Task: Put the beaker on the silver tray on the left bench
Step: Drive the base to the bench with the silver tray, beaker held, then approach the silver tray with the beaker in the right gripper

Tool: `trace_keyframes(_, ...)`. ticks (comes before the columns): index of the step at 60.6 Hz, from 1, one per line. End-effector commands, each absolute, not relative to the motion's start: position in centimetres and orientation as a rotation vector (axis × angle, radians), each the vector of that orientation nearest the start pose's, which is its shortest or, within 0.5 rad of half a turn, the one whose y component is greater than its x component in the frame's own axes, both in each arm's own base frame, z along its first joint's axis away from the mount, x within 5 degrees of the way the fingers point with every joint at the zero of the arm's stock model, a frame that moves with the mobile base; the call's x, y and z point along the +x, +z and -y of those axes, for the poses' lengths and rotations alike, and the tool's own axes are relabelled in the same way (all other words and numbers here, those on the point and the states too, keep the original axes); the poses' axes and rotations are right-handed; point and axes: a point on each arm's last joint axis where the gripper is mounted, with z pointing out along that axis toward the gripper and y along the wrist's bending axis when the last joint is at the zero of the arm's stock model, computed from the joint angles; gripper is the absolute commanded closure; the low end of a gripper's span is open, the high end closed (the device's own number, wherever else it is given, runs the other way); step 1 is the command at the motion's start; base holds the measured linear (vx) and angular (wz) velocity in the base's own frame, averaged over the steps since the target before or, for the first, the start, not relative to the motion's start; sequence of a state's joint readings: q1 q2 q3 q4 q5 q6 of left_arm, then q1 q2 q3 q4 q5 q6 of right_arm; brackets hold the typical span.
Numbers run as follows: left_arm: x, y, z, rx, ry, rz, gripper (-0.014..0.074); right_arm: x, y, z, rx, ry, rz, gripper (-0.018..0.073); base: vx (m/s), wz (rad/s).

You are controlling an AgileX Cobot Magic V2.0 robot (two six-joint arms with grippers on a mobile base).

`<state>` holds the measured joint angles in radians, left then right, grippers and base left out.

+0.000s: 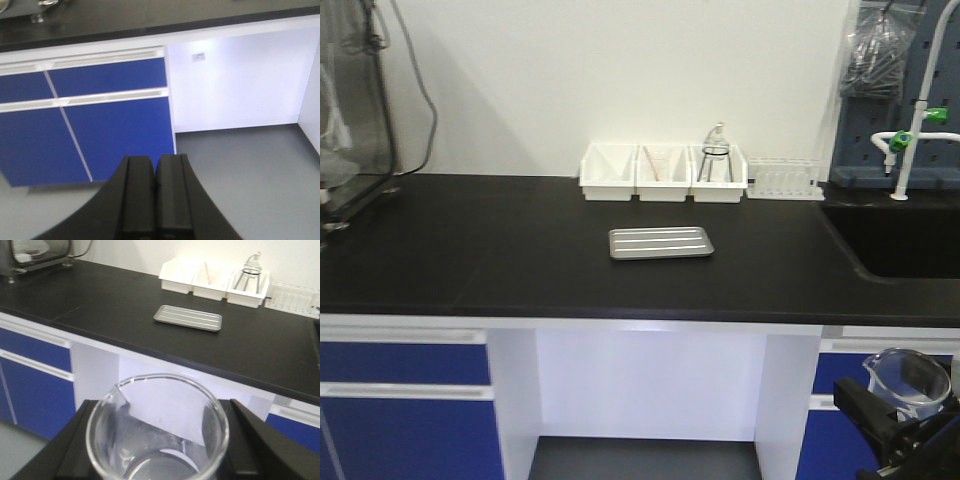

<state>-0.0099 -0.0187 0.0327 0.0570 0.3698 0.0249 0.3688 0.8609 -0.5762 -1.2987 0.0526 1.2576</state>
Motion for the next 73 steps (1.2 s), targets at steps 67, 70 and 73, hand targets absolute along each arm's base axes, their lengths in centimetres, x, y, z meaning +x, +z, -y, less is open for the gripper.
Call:
trace_keyframes(67,5.42,17.02,-0.06,0.071,0.056,-1.804,0.0595,17.25,32.80,-6.23,-0.331,0.200,-1.710,0.0571,0.42,-0.01)
trace_keyframes(70,5.42,17.02,-0.06,0.071,0.056,-1.804,0.0595,17.25,32.80,-6.23,-0.331,0.200,-1.710,0.0571,0.39,0.03)
trace_keyframes(73,5.42,17.02,-0.06,0.071,0.056,-1.804,0.0595,17.25,32.80,-6.23,-0.331,0.200,-1.710,0.0571,0.37,0.02)
